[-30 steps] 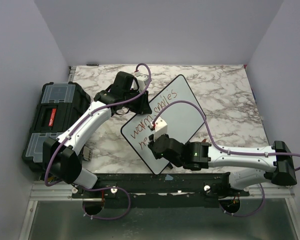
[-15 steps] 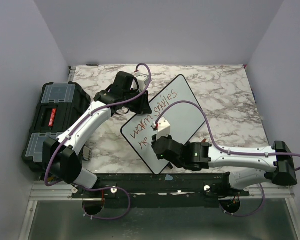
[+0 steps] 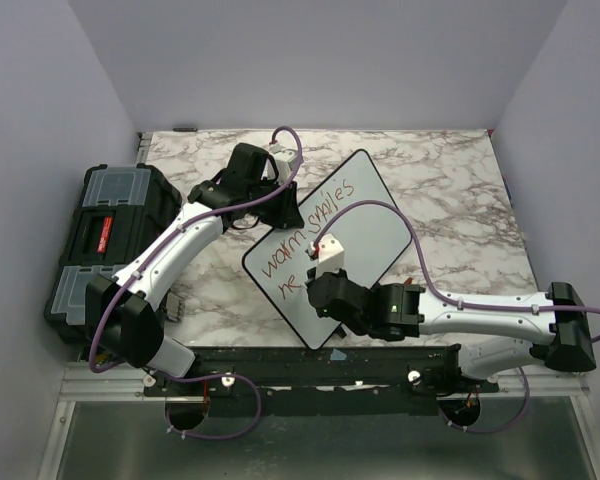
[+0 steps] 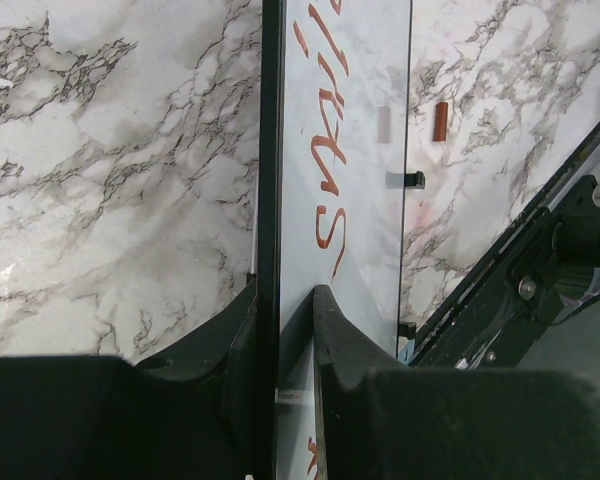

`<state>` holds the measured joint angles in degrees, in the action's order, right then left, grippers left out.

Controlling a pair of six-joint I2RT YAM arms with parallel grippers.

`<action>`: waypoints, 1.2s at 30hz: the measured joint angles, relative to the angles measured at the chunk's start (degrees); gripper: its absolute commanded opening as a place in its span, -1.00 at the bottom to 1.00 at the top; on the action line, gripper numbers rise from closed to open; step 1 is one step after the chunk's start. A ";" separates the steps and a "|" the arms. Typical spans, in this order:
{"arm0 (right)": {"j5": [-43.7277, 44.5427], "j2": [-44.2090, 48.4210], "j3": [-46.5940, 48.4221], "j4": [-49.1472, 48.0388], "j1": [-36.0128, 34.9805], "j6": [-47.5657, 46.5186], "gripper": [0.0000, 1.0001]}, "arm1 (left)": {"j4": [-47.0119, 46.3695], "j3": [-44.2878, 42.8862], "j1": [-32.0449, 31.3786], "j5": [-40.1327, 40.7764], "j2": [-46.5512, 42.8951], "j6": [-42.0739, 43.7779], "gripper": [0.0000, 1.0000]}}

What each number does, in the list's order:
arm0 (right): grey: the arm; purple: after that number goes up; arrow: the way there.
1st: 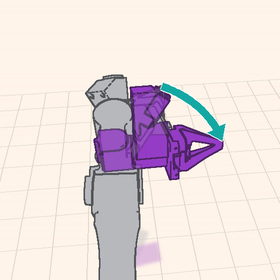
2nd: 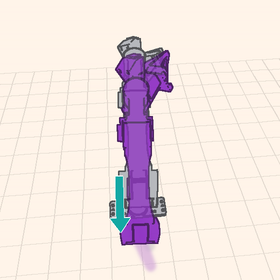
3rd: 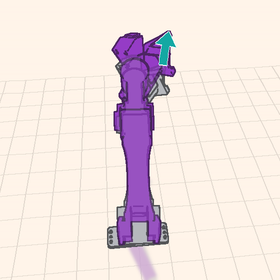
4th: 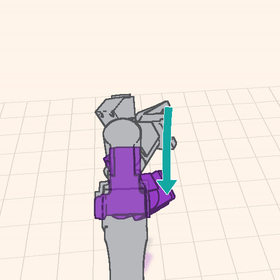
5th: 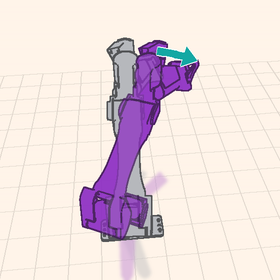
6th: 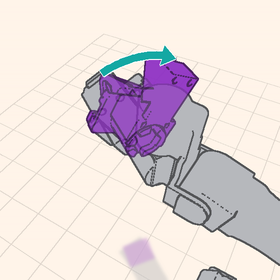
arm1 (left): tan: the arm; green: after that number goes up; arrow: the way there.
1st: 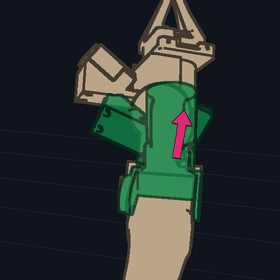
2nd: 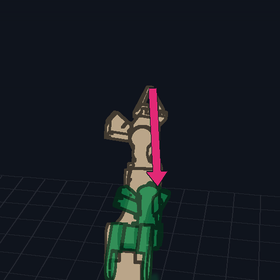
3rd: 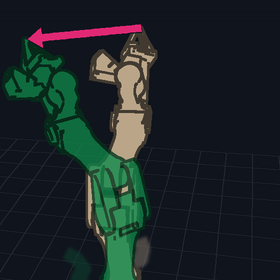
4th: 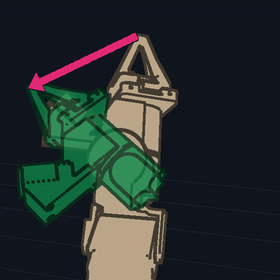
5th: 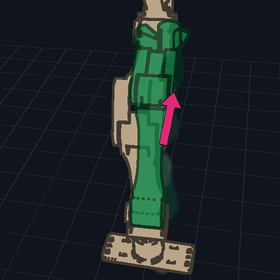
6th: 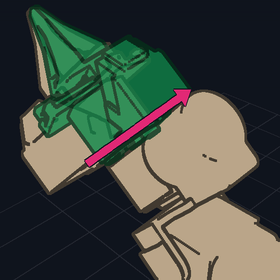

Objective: Write a sentence on the whiteboard

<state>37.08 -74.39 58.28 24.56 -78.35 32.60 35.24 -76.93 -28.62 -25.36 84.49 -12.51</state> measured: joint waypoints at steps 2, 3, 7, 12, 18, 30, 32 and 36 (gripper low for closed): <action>0.59 0.00 0.00 0.00 0.15 0.28 -0.99 | 0.02 0.00 0.00 0.00 0.00 -0.04 -1.00; 0.79 0.00 0.00 0.00 0.35 0.44 -0.99 | 0.04 0.00 0.00 -0.02 0.00 -0.07 -1.00; 0.85 0.26 0.00 0.00 2.12 1.07 -0.99 | 0.02 0.00 0.00 0.00 0.00 -0.02 -1.00; 0.59 2.19 -0.13 -0.72 4.48 0.96 -0.99 | 0.02 0.00 -0.09 -0.02 -0.04 -0.20 -1.00; -0.79 4.68 -1.05 -2.78 4.70 0.81 -0.99 | 0.02 0.00 -0.09 -0.04 -0.04 -0.22 -1.00; -1.01 3.43 -1.22 -4.20 4.81 0.79 -0.99 | 0.00 0.00 -0.09 -0.11 -0.04 -0.24 -1.00; -1.01 3.17 -1.20 -4.28 4.90 0.79 -0.99 | 0.00 0.00 -0.09 -0.13 -0.04 -0.24 -1.00; -1.01 2.71 -1.20 -4.35 4.98 0.81 -0.99 | 0.00 0.00 -0.09 -0.15 -0.07 -0.26 -1.00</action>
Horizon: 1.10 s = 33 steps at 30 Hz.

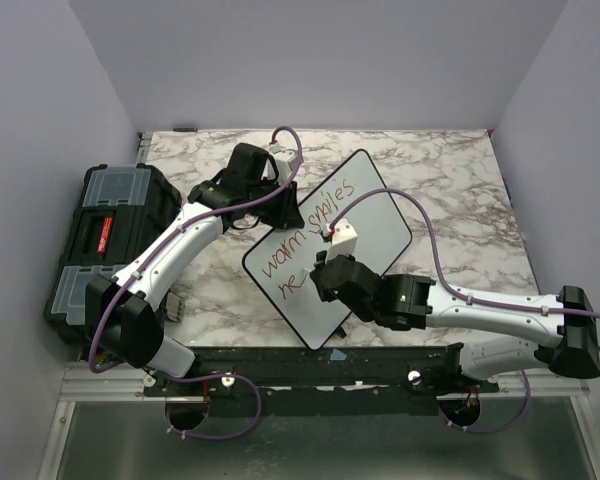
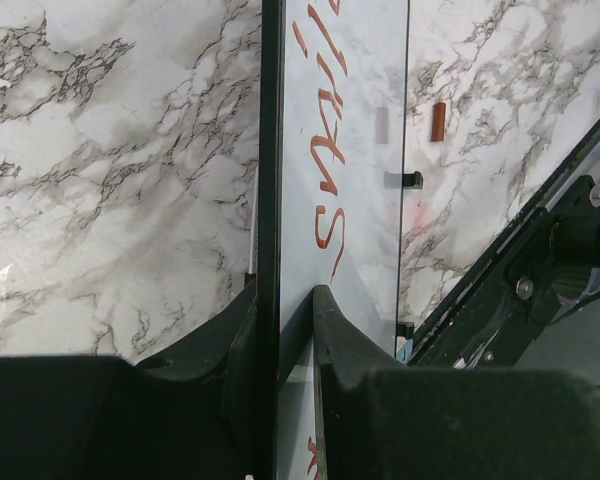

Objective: Write a sentence on the whiteboard

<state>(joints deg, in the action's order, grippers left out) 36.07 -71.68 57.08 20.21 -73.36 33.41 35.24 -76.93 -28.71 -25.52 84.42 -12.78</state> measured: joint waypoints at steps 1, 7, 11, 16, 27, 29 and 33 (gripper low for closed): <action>0.00 -0.11 0.00 0.00 -0.02 0.00 -0.99 | 0.00 0.00 0.00 0.00 0.00 0.00 -1.00; 0.00 -0.94 0.11 -0.31 -0.02 -0.09 -0.99 | 0.02 0.02 0.07 0.00 0.00 0.07 -1.00; 0.00 -1.31 0.50 -0.31 -0.02 -0.63 -0.99 | 0.04 0.02 0.11 0.00 0.00 0.13 -1.00; -0.72 -1.42 0.72 -0.46 -0.02 -1.18 -0.99 | 0.04 0.02 0.11 0.00 0.00 0.13 -1.00; -4.04 -1.38 0.72 -0.98 0.00 -1.86 -0.99 | 0.11 0.02 0.15 0.00 0.00 0.39 -1.00; -4.87 -1.29 0.68 -1.09 0.00 -1.70 -0.99 | 0.11 0.02 0.15 0.00 0.00 0.48 -1.00; -5.92 -0.72 -0.26 -1.31 0.00 -0.76 -0.99 | 0.09 0.02 0.15 0.00 0.00 0.50 -1.00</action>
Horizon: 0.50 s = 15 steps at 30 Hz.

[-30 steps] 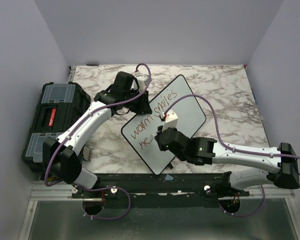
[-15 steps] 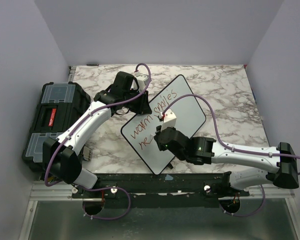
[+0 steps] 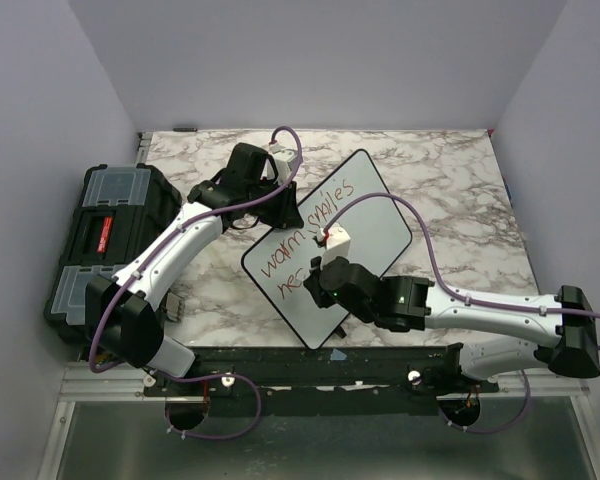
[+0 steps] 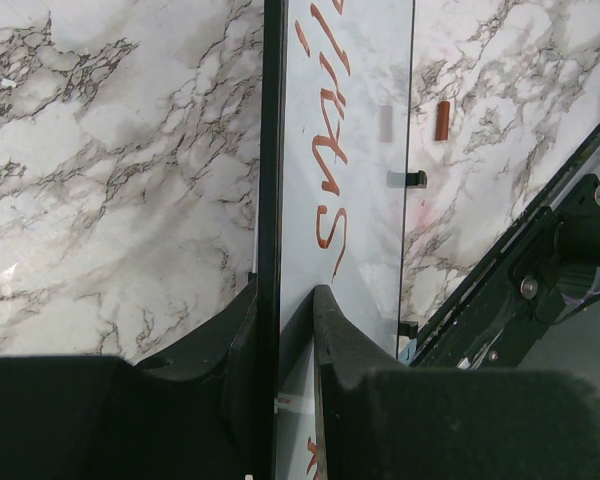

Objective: Write a sentence on the whiteboard

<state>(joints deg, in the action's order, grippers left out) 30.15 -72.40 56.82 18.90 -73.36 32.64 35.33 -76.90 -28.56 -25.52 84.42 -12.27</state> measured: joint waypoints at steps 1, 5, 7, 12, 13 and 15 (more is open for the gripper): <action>-0.07 0.15 -0.26 0.02 0.00 0.33 -0.99 | 0.02 0.00 0.00 0.00 0.00 0.00 -1.00; -0.11 0.59 -0.96 0.11 -0.02 1.62 -0.99 | 0.00 0.00 0.00 0.00 0.00 0.00 -1.00; -0.04 0.70 -1.07 0.28 -0.02 2.34 -0.99 | 0.00 0.00 0.00 0.00 0.00 0.00 -1.00; 0.44 0.85 -1.27 0.79 -0.02 3.58 -0.99 | -0.02 0.00 0.00 0.00 0.00 0.00 -1.00; 0.63 0.85 -1.27 0.90 -0.02 3.76 -0.99 | -0.02 0.00 0.00 0.00 0.00 0.00 -1.00; 1.44 0.85 -1.27 1.49 -0.04 3.82 -0.99 | -0.02 0.00 0.00 -0.02 0.00 0.00 -1.00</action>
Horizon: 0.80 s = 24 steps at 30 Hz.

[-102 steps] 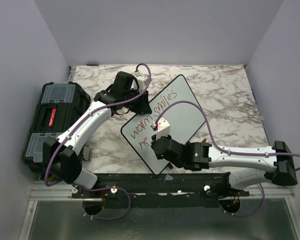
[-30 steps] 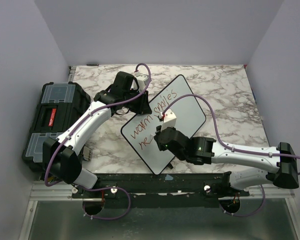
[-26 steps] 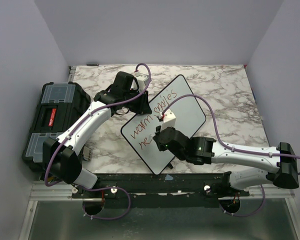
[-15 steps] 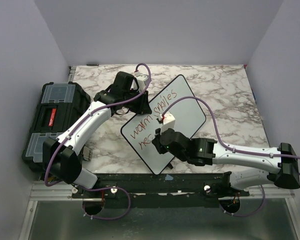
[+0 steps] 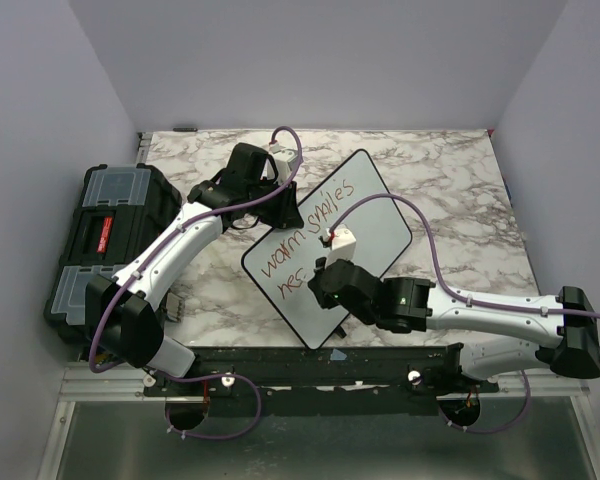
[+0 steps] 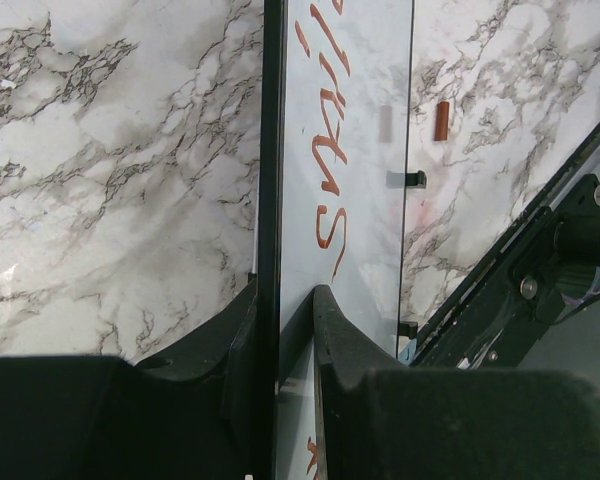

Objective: Write a sentence on the whiteboard

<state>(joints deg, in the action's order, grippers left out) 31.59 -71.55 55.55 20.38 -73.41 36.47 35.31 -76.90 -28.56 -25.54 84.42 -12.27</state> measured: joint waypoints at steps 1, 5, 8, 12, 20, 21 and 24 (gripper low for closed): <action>0.46 0.00 0.02 0.35 0.00 0.00 -0.99 | 0.00 0.00 0.00 0.02 0.00 0.00 -1.00; 2.25 0.00 0.42 1.62 0.02 -0.33 -0.99 | -0.02 0.00 -0.02 -0.02 0.00 -0.04 -1.00; 3.41 -0.17 0.81 2.47 0.02 -0.79 -0.99 | -0.02 0.00 -0.07 -0.07 0.00 -0.24 -1.00; 4.07 -1.09 2.12 2.89 0.04 -1.70 -0.99 | -0.02 0.00 -0.07 -0.07 0.00 -0.26 -1.00; 4.55 -2.97 4.90 2.78 0.02 -3.80 -0.99 | 0.00 0.00 -0.07 -0.04 0.00 -0.24 -1.00; 4.57 -3.17 5.20 2.69 0.04 -4.02 -0.99 | 0.00 0.00 -0.07 -0.07 0.00 -0.24 -1.00; 4.57 -3.34 5.51 2.23 0.04 -4.61 -0.99 | 0.00 0.00 -0.07 -0.04 0.00 -0.26 -1.00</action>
<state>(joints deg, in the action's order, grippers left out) 36.16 -74.89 61.06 22.61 -73.36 31.86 35.31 -76.90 -28.62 -25.58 84.42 -12.53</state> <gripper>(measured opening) 0.125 0.218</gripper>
